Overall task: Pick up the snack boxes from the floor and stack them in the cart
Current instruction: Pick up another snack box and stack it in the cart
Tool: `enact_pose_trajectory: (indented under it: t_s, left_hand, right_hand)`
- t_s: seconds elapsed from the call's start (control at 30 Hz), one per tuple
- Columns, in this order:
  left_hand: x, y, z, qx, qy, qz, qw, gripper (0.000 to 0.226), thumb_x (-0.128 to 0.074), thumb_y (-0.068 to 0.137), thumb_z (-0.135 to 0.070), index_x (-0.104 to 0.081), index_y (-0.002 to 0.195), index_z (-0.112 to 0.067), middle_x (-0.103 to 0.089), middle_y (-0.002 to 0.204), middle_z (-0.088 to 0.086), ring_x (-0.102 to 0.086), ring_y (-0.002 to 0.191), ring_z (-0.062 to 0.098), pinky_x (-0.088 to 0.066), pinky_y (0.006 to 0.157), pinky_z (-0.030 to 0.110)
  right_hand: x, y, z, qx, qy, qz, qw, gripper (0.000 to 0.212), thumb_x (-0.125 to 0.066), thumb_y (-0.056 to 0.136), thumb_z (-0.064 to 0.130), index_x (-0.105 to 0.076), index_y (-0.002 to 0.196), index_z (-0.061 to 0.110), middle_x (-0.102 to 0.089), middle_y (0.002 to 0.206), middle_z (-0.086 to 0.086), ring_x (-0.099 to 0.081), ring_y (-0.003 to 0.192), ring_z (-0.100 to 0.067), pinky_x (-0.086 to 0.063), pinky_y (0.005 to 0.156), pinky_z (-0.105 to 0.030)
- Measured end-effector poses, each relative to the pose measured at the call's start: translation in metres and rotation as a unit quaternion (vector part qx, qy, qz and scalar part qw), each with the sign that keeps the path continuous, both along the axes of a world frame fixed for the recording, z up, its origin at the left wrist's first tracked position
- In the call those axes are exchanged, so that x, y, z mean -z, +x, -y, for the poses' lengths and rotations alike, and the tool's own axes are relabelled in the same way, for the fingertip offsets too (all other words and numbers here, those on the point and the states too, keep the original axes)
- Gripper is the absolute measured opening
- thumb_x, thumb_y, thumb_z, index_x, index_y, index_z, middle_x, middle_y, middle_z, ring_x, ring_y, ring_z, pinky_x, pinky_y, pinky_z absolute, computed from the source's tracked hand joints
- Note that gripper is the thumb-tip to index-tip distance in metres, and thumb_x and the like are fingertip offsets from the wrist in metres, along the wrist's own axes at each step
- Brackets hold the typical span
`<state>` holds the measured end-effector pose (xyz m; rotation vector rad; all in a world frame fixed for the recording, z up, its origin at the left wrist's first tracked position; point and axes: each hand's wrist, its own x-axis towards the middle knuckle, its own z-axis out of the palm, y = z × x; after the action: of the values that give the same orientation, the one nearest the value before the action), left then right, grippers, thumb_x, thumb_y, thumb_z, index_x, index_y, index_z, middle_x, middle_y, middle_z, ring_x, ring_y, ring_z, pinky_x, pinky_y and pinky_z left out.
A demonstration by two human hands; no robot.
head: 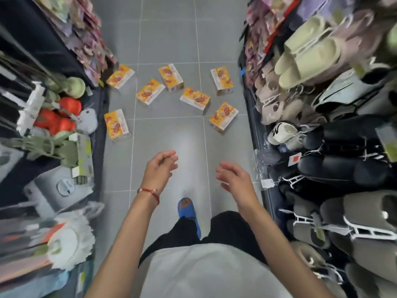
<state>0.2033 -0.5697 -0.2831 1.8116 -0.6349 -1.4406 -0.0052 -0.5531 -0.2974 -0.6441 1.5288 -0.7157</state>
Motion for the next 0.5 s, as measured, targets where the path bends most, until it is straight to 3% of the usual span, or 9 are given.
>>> enact_pose_trajectory:
  t_s: [0.27, 0.4, 0.5]
  left_hand:
    - [0.012, -0.013, 0.15, 0.062, 0.041, -0.008, 0.997, 0.015, -0.06, 0.099, -0.015, -0.067, 0.109, -0.022, -0.07, 0.113, 0.0, -0.068, 0.1, 0.019, -0.048, 0.083, 0.027]
    - [0.023, -0.031, 0.228, 0.047, 0.029, -0.006, 0.998, 0.014, -0.058, 0.1, -0.018, -0.068, 0.102, -0.027, -0.071, 0.115, 0.001, -0.068, 0.1, 0.018, -0.05, 0.086, 0.029]
    - [0.03, -0.048, 0.281, 0.029, 0.035, -0.002, 0.999, 0.014, -0.056, 0.101, -0.018, -0.068, 0.106, -0.025, -0.072, 0.117, 0.002, -0.068, 0.101, 0.018, -0.051, 0.091, 0.031]
  right_hand:
    - [0.012, -0.019, 0.113, 0.091, 0.044, -0.003, 0.995, 0.02, -0.065, 0.101, 0.014, -0.07, 0.12, 0.018, -0.075, 0.113, -0.008, -0.07, 0.103, -0.018, -0.052, 0.087, -0.027]
    - [0.03, -0.035, 0.193, 0.085, 0.065, 0.003, 0.994, 0.021, -0.065, 0.101, 0.015, -0.067, 0.122, 0.017, -0.072, 0.107, -0.004, -0.067, 0.096, -0.013, -0.052, 0.086, -0.026]
    - [0.044, -0.049, 0.253, 0.05, 0.08, -0.014, 0.995, 0.022, -0.063, 0.102, 0.016, -0.068, 0.123, 0.019, -0.073, 0.12, -0.01, -0.069, 0.105, -0.019, -0.053, 0.084, -0.025]
